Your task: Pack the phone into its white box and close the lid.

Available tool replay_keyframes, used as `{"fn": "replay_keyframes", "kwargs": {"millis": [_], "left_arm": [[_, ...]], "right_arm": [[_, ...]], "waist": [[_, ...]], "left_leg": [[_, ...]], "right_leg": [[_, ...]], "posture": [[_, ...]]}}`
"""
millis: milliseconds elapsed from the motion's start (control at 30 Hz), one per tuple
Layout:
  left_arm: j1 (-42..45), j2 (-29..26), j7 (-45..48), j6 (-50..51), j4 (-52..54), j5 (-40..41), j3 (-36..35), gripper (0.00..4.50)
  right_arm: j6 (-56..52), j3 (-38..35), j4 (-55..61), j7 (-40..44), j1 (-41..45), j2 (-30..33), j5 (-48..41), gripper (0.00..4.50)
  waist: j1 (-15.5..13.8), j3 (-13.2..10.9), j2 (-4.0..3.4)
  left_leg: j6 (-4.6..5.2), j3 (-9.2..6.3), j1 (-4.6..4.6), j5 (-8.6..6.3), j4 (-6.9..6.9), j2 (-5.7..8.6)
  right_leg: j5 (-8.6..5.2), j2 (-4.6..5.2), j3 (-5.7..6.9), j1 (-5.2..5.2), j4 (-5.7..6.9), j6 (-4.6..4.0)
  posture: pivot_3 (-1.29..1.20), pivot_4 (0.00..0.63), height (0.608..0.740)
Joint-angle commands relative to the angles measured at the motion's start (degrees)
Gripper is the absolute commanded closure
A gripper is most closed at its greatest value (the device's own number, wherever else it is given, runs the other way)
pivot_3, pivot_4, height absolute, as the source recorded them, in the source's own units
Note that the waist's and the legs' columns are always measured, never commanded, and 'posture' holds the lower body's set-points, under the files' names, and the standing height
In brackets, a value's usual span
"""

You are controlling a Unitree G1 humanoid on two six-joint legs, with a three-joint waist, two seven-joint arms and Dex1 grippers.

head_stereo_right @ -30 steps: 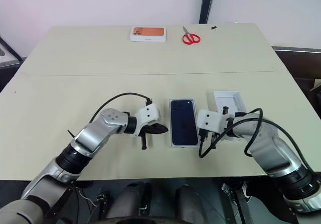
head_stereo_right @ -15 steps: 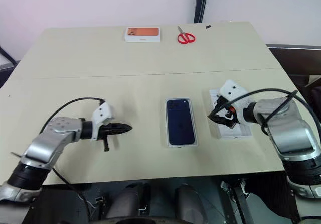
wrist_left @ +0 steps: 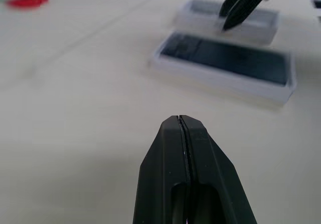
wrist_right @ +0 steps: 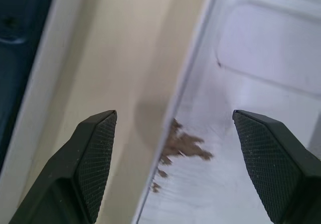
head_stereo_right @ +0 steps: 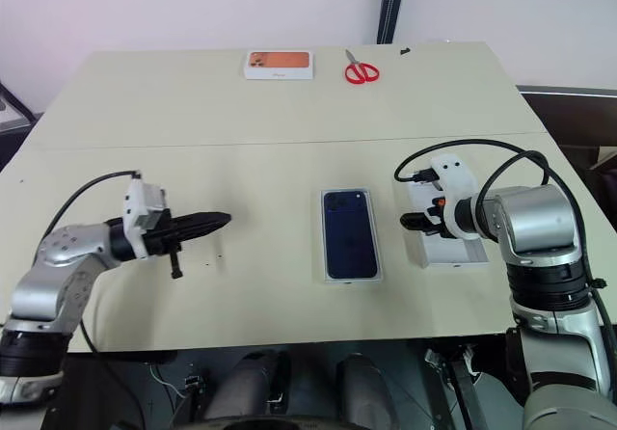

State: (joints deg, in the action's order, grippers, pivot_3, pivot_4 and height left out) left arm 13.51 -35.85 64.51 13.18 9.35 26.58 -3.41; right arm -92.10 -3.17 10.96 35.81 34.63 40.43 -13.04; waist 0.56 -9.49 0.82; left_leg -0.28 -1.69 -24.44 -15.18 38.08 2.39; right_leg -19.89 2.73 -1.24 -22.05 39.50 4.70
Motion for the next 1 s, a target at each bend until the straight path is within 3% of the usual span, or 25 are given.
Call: {"fn": "replay_keyframes", "kwargs": {"millis": [33,200,233,300,467,500,633,800,900,1000], "left_arm": [[1.60,2.14,-0.13,-1.68,2.74,-1.89,5.16,4.50],[1.41,3.93,1.10,-3.88,1.20,-3.92,9.77,4.50],[1.47,4.30,1.08,-4.04,0.70,-3.90,10.11,4.50],[1.65,4.92,1.17,-4.01,0.02,-3.36,10.32,4.50],[2.13,5.39,1.31,-3.95,-0.59,-2.98,10.16,4.50],[2.15,5.41,1.27,-3.98,-0.68,-3.01,10.08,4.50],[2.08,5.48,-0.08,-3.90,-1.13,-3.04,8.83,4.50],[1.80,4.93,-3.15,-2.79,-2.18,-1.43,4.50,4.50],[1.93,4.30,-4.59,-2.78,-3.77,-1.19,1.81,4.50],[3.02,3.53,-6.03,-3.13,-6.20,-1.47,-0.68,4.50]], "right_arm": [[-0.40,-2.12,0.90,-2.43,0.66,0.11,-2.56,0.63],[-0.40,-3.08,1.92,-6.08,-0.48,-0.41,-6.23,0.63],[-0.40,-3.40,2.15,-6.90,-0.82,-0.61,-6.99,0.87],[-0.40,-3.96,2.65,-8.41,-1.34,-0.97,-8.63,1.47],[-0.40,-4.51,4.14,-11.15,-2.10,-0.78,-13.74,4.11],[-0.40,-4.70,4.16,-11.75,-2.13,-0.78,-14.80,4.45],[-0.40,-7.69,2.30,-14.82,-0.87,-2.22,-20.02,4.45],[-0.40,-16.93,-3.76,-18.09,5.65,-5.11,-30.23,4.45],[-0.40,-22.13,-8.16,-19.40,9.70,-6.35,-46.20,4.45],[-0.40,-24.12,-12.27,-26.71,12.42,-11.23,-65.60,4.45]], "waist": [[0.16,0.00,-0.01],[0.48,0.01,-0.01],[0.44,0.01,-0.01],[0.35,0.01,-0.01],[0.13,0.01,-0.01],[0.16,0.01,-0.01],[0.24,0.01,-0.01],[0.44,0.00,-0.01],[0.44,0.00,-0.01],[0.47,0.00,0.00]], "left_leg": [[0.00,0.01,0.00,0.00,0.00,0.00],[0.00,0.05,0.00,0.00,-0.04,-0.01],[0.00,0.05,0.01,0.00,-0.04,-0.01],[0.01,0.05,0.01,0.00,-0.02,-0.01],[0.01,0.05,0.00,0.00,0.02,-0.01],[0.01,0.05,0.00,0.00,0.02,-0.01],[0.01,0.05,0.00,0.00,0.03,-0.01],[0.01,0.06,0.00,0.00,0.02,-0.01],[0.01,0.06,-0.01,0.00,0.01,-0.02],[0.01,0.06,0.00,0.00,0.01,-0.03]], "right_leg": [[0.00,-0.01,-0.01,0.00,0.01,0.00],[0.00,-0.07,-0.07,-0.16,0.21,0.00],[0.00,-0.08,-0.07,-0.17,0.24,0.00],[0.00,-0.08,-0.07,-0.16,0.27,0.00],[0.00,-0.07,-0.06,-0.15,0.27,0.01],[0.00,-0.07,-0.07,-0.15,0.26,0.01],[0.00,-0.07,-0.06,-0.15,0.27,0.01],[0.00,-0.08,-0.07,-0.17,0.30,0.01],[0.00,-0.08,-0.07,-0.21,0.34,0.01],[0.00,-0.08,-0.05,-0.19,0.35,0.01]], "posture": [[0.00,0.150,0.740],[0.00,0.150,0.740],[0.00,0.150,0.740],[0.00,0.150,0.740],[0.00,0.150,0.740],[0.00,0.150,0.740],[0.00,0.150,0.740],[0.00,0.150,0.740],[0.00,0.150,0.740],[0.00,0.150,0.740]]}}
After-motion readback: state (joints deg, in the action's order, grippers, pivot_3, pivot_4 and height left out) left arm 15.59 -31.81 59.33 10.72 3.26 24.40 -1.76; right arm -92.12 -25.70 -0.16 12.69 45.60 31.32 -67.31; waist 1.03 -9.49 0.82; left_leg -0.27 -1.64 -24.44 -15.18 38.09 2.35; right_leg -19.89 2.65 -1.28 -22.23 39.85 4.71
